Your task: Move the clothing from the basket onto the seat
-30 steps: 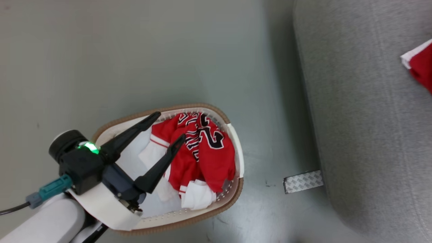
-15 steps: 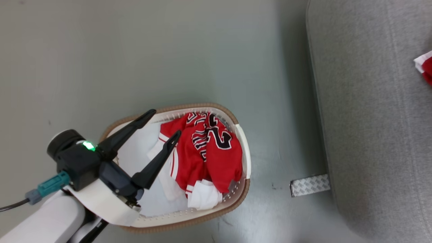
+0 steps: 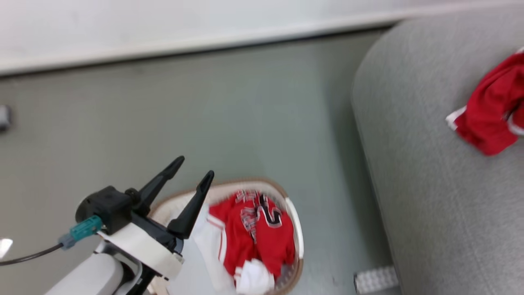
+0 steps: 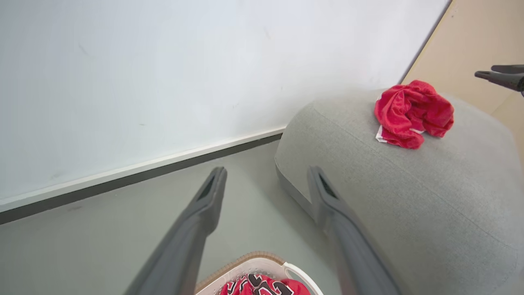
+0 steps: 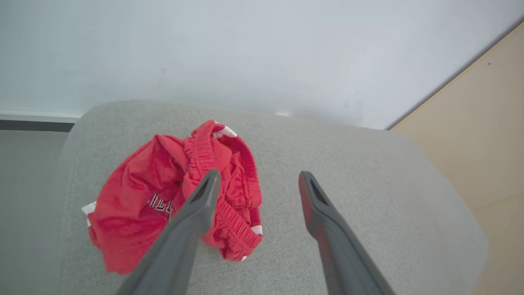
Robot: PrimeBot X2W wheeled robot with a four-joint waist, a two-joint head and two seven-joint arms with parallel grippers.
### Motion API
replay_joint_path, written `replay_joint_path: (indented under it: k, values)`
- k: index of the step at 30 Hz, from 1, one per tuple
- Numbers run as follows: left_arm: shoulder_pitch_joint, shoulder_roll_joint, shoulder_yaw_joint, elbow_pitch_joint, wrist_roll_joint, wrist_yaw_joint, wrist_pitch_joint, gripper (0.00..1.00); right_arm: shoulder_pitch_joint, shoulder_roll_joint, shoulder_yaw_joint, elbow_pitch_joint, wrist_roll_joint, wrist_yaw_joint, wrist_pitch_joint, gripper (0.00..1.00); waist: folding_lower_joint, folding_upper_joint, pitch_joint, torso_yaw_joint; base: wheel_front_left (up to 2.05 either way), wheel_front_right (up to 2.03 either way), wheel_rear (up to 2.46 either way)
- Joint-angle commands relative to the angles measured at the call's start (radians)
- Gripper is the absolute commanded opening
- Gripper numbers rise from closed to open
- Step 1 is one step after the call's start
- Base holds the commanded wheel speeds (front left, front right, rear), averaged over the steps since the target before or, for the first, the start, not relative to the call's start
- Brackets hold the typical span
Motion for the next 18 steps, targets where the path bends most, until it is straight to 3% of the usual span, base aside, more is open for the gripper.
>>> replay_joint_path:
  k: [1,6,8,13,18]
  values:
    - [0.02,-0.012,0.009,0.011,-0.008,0.008,-0.006,1.0,0.024,-0.024,0.02,-0.001,0.034,-0.003,-0.017,1.0,0.0001,0.0,-0.135,0.029,0.0,0.0,0.0]
    - [0.058,-0.059,0.057,0.069,-0.035,0.044,-0.006,1.0,0.057,-0.098,0.151,-0.002,0.138,-0.003,-0.1,1.0,0.0001,0.0,-0.255,0.068,0.0,0.0,0.0]
    - [0.074,-0.076,0.086,0.085,-0.041,0.055,-0.007,1.0,0.077,-0.095,0.199,-0.014,0.167,-0.003,-0.149,1.0,0.0001,0.0,-0.292,0.083,0.0,0.0,0.0]
    - [0.149,-0.117,0.17,0.115,-0.04,0.08,-0.007,1.0,0.155,-0.036,0.269,-0.061,0.217,-0.003,-0.247,1.0,0.0001,0.0,-0.363,0.112,0.0,0.0,0.0]
    - [0.227,-0.162,0.287,0.127,-0.003,0.108,-0.007,1.0,0.271,0.069,0.261,-0.143,0.254,-0.003,-0.342,1.0,0.0001,0.0,-0.391,0.141,0.0,0.0,0.0]
